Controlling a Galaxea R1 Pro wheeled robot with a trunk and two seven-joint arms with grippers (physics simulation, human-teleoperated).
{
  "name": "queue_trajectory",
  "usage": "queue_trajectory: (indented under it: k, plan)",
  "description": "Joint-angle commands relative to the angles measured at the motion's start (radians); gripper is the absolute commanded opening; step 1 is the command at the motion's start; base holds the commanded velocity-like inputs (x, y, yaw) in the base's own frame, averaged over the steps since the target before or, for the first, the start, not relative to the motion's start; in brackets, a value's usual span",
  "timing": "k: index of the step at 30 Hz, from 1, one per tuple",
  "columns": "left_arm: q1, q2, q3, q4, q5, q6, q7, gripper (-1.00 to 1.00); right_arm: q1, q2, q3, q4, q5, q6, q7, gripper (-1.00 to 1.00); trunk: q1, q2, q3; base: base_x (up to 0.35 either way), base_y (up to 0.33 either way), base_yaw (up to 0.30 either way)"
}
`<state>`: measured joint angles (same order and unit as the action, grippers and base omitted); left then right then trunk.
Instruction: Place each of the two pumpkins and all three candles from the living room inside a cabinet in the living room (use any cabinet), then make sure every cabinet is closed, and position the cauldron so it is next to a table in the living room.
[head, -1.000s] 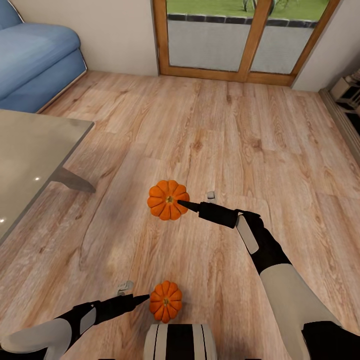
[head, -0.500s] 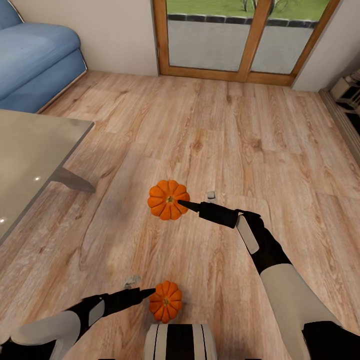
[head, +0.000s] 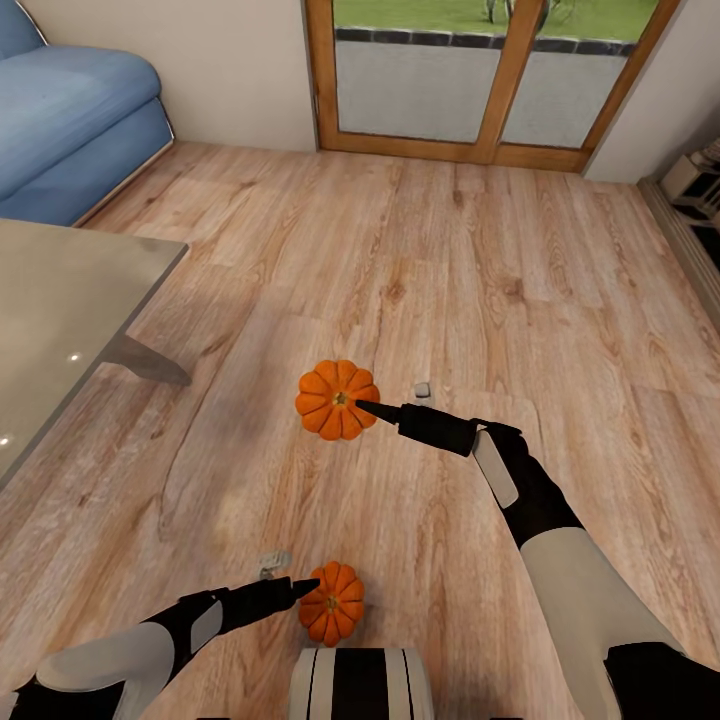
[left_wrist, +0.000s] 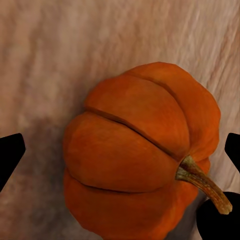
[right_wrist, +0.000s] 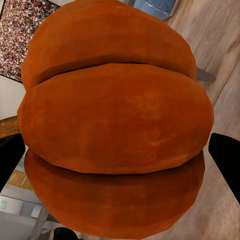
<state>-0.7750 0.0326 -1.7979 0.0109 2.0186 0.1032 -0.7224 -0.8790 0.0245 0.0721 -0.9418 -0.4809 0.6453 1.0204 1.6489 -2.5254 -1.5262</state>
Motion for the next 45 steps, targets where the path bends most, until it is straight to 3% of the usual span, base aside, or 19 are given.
queue_trajectory:
  k: [1, 11, 45]
  plan:
    - [0.000, 0.000, 0.000, 0.000, 0.000, 0.000, 0.001, 1.00, 0.000, 0.000, 0.000, 0.000, 0.000, 0.000, 0.000, -1.00, 0.000, 0.000, 0.000, 0.000, 0.000, 0.000]
    - [0.000, -0.003, 0.000, 0.000, 0.000, 0.001, 0.072, 1.00, 0.000, -0.001, 0.000, -0.001, 0.000, 0.002, 0.000, -1.00, 0.000, 0.000, 0.000, 0.000, 0.000, 0.000]
    - [0.000, -0.013, -0.007, -0.017, -0.008, -0.014, 0.066, 1.00, 0.000, -0.003, -0.005, 0.003, -0.004, 0.000, 0.000, -1.00, 0.000, 0.000, 0.000, 0.000, -0.018, 0.000]
